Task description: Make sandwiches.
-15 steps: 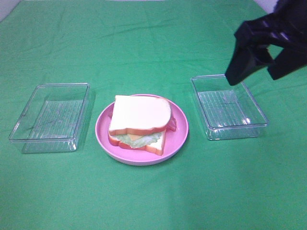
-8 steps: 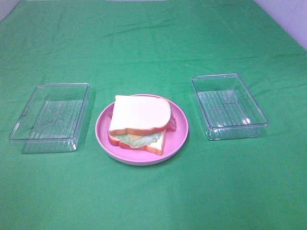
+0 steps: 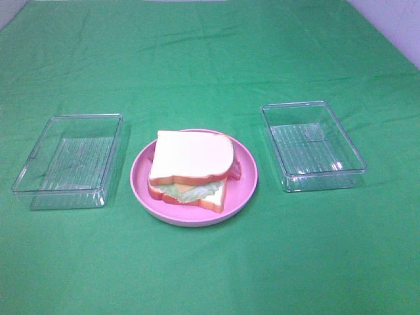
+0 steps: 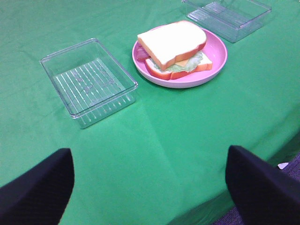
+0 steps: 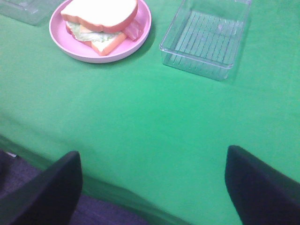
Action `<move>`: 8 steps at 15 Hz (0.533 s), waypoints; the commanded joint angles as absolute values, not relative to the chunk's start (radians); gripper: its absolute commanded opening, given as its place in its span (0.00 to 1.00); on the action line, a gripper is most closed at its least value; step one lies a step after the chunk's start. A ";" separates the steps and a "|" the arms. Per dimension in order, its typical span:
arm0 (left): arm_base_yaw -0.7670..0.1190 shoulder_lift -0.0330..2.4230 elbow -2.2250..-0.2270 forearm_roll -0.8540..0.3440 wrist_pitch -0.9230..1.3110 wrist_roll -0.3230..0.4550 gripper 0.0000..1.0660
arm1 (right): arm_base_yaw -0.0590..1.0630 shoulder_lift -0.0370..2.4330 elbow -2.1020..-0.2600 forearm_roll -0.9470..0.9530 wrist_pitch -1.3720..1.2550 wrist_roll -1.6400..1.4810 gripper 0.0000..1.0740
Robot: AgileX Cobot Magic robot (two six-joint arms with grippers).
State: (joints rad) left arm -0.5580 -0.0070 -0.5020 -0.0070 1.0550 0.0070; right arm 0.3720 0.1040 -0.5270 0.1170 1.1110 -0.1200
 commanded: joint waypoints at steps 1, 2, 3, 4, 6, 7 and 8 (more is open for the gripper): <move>-0.559 -0.014 -0.499 -0.012 1.046 0.010 0.78 | 0.375 0.090 -0.508 0.114 1.065 -0.167 0.72; -0.559 -0.014 -0.499 -0.011 1.046 0.010 0.78 | 0.375 0.090 -0.507 0.117 1.065 -0.167 0.72; -0.559 -0.014 -0.499 -0.011 1.046 0.010 0.78 | 0.375 0.090 -0.507 0.120 1.065 -0.167 0.72; -0.559 -0.014 -0.499 -0.011 1.046 0.010 0.78 | 0.375 0.090 -0.507 0.120 1.065 -0.167 0.72; -0.559 -0.014 -0.499 -0.011 1.046 0.010 0.78 | 0.375 0.090 -0.507 0.120 1.064 -0.166 0.72; -0.559 -0.014 -0.499 -0.011 1.046 0.010 0.78 | 0.375 0.090 -0.507 0.120 1.064 -0.166 0.72; -0.553 -0.014 -0.499 -0.011 1.046 0.010 0.78 | 0.375 0.090 -0.507 0.120 1.064 -0.166 0.72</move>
